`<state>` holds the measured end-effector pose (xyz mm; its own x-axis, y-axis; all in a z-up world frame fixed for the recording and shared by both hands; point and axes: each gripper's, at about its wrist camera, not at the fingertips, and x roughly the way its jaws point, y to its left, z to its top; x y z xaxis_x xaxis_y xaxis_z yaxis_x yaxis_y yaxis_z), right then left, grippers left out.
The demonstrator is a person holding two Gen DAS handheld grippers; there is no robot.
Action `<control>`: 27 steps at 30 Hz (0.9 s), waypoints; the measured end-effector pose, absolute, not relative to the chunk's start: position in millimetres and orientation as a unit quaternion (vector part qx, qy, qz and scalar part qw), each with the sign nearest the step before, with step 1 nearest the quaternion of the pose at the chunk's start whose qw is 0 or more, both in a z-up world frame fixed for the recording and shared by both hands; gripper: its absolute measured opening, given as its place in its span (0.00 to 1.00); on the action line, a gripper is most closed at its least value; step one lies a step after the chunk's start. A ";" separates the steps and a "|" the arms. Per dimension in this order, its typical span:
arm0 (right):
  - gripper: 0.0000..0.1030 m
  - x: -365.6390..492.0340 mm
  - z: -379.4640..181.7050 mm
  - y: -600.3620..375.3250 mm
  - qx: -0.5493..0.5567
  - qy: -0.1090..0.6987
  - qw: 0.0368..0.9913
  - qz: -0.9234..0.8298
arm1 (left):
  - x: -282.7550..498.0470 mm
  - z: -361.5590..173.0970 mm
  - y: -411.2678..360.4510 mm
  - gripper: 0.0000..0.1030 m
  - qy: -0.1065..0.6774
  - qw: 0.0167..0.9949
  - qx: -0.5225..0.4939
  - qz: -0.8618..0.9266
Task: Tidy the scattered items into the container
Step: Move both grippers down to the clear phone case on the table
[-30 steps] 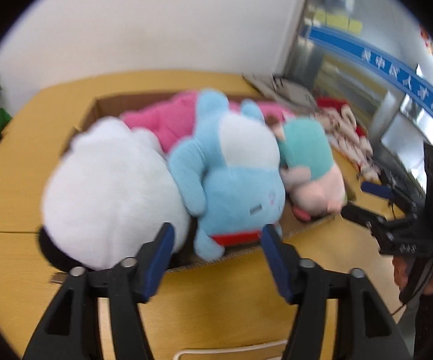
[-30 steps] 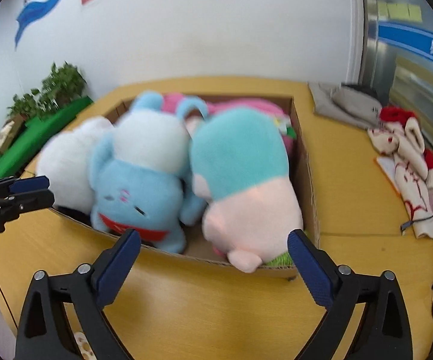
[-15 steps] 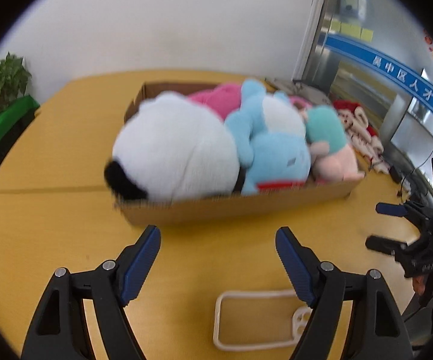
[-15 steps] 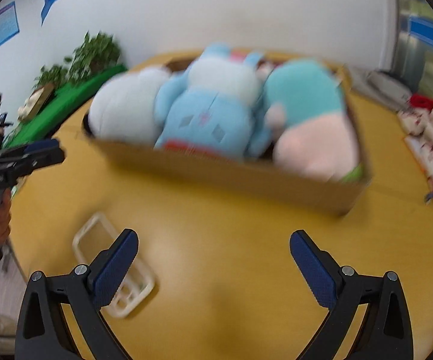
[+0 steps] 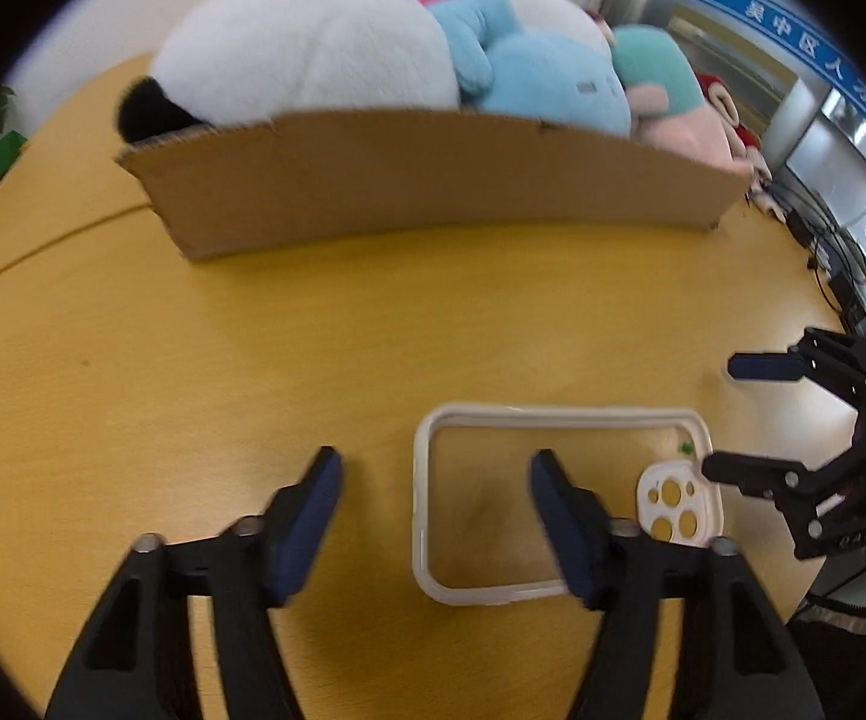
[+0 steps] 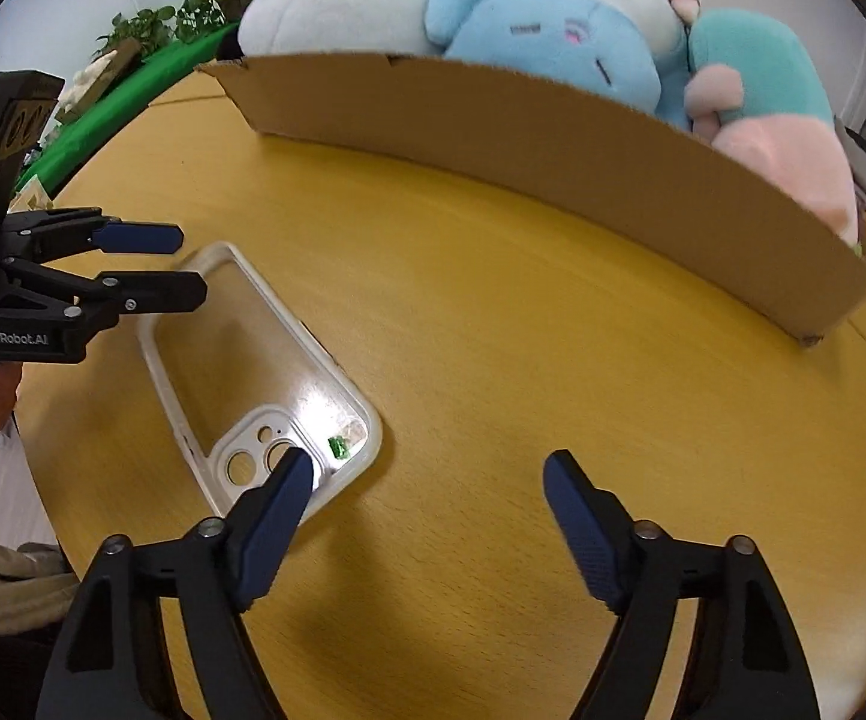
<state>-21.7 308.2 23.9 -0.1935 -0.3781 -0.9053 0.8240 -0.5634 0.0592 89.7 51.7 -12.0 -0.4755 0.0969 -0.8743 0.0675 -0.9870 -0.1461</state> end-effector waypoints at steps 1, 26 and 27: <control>0.72 -22.2 21.7 308.6 0.488 0.233 0.403 -0.738 | 90.2 -12.2 56.4 0.45 -0.066 0.004 -0.508 0.859; 0.23 -36.1 8.9 313.4 0.472 0.180 0.363 -0.783 | 61.2 -9.9 66.1 0.11 -0.087 -0.013 -0.515 0.853; 0.23 -34.5 7.9 313.2 0.470 0.179 0.362 -0.784 | 61.6 -10.0 64.9 0.11 -0.090 -0.013 -0.513 0.853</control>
